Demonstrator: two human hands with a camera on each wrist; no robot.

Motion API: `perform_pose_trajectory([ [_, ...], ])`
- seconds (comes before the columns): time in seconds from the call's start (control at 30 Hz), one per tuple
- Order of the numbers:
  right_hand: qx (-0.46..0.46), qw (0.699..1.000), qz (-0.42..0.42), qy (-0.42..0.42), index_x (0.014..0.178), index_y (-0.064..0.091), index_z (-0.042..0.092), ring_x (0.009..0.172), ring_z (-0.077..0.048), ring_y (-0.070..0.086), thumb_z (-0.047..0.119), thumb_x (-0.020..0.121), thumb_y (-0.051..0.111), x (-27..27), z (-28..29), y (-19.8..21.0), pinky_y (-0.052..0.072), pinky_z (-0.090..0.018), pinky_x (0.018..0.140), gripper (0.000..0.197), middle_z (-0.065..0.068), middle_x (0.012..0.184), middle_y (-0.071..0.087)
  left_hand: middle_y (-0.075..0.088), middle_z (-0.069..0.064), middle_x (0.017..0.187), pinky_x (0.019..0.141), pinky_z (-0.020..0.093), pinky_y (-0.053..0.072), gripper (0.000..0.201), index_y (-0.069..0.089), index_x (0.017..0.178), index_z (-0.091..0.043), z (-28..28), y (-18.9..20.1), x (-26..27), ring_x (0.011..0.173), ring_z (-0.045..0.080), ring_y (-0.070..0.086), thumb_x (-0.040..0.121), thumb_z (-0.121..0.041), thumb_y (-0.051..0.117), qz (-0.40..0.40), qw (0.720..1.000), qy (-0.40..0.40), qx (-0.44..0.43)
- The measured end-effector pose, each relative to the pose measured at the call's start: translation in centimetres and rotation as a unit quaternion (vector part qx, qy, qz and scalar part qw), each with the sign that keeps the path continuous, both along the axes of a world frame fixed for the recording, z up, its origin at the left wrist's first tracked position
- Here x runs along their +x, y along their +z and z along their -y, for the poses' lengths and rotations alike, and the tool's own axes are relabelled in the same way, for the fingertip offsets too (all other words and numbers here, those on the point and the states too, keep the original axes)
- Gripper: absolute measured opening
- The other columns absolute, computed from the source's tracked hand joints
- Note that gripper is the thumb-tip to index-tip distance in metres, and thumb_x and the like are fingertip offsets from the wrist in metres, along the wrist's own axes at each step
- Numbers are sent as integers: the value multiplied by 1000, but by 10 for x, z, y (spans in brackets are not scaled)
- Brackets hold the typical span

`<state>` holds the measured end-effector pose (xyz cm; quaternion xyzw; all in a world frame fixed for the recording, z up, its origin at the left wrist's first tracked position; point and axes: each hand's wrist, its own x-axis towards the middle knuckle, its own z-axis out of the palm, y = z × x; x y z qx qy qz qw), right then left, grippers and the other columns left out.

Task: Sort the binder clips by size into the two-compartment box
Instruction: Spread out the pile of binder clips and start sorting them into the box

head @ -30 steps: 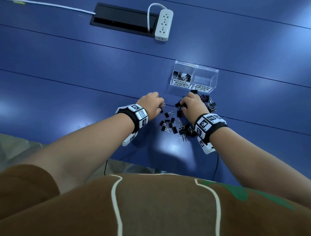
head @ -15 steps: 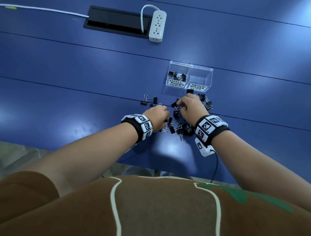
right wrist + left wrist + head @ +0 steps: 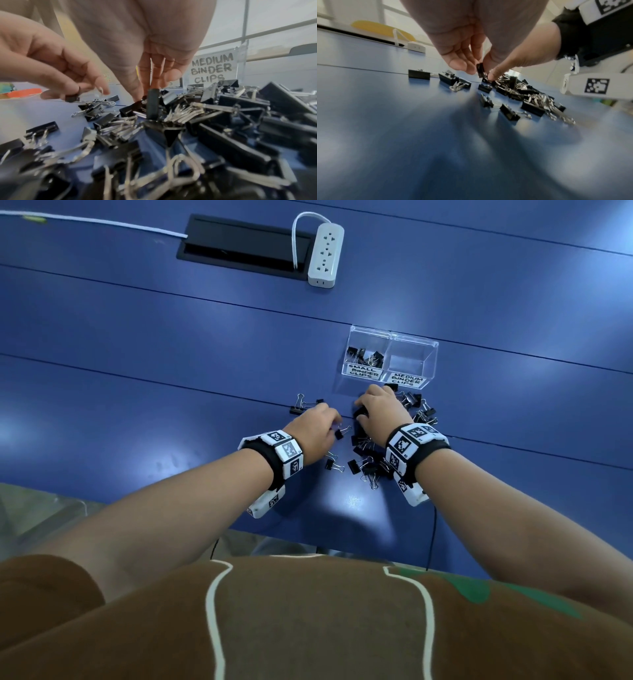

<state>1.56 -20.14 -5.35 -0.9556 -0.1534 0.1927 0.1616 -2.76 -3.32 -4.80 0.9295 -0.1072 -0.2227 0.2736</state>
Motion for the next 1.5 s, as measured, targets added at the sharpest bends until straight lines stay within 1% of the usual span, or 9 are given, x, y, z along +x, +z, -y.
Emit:
perform_pose_trajectory([
  [0.23,105,990,54,-73,103,66,9,109,-25,48,3,86,49,-5,11,8,37,-27,93,24,-7,105,63,40,10,92,75,37,42,21,47,89,-4,5,0,11,76,27,44,98,-18,35,-12,996,85,0],
  [0.37,52,999,10,6,95,67,8,107,-27,50,14,86,54,-30,4,4,45,-35,91,17,-8,99,61,49,20,111,84,47,47,31,46,101,-1,16,-4,12,94,36,53,97,-32,42,-21,998,40,43],
  [0.67,15,1000,-22,-4,99,62,3,110,-30,47,11,86,53,-40,-3,-7,44,-39,93,17,-14,107,59,52,14,114,89,41,43,18,45,103,-6,27,-11,10,110,31,47,88,-11,53,23,993,-55,105],
  [0.83,128,988,-6,-86,88,65,14,90,-19,54,15,83,60,-35,12,1,47,-31,86,7,-2,91,64,47,15,106,70,40,40,15,43,97,-6,27,-5,12,85,36,54,86,-10,53,14,998,-11,63],
  [0.97,264,925,-47,-270,85,69,15,62,-11,55,16,87,54,-27,26,19,48,-22,59,14,0,74,65,40,6,91,66,32,36,18,35,83,-12,26,9,27,69,26,44,85,-13,53,22,998,52,-41],
  [1.07,409,811,-177,-380,74,64,5,56,-22,54,8,89,38,-25,29,30,49,-34,56,30,-9,68,58,42,4,90,64,32,39,17,36,83,-13,31,25,52,66,22,41,90,-16,51,58,994,71,-60],
  [1.13,424,780,-249,-387,70,60,5,51,-24,48,11,90,36,-28,28,31,44,-33,52,32,-10,65,53,42,3,91,68,34,41,17,36,85,-13,37,34,73,68,21,41,92,-18,51,75,993,75,-57],
  [1.3,107,972,-152,-146,86,63,9,65,-16,52,22,87,59,-38,20,19,42,-20,55,13,0,77,58,54,14,107,77,37,43,16,39,90,-12,48,45,118,84,30,53,92,-17,55,73,995,70,-14],
  [1.5,-27,993,-113,7,109,57,11,103,-31,57,22,85,61,-45,16,9,50,-38,88,27,-11,118,56,46,14,128,89,41,48,36,43,123,-7,49,45,120,102,32,56,92,-19,57,79,996,25,13],
])
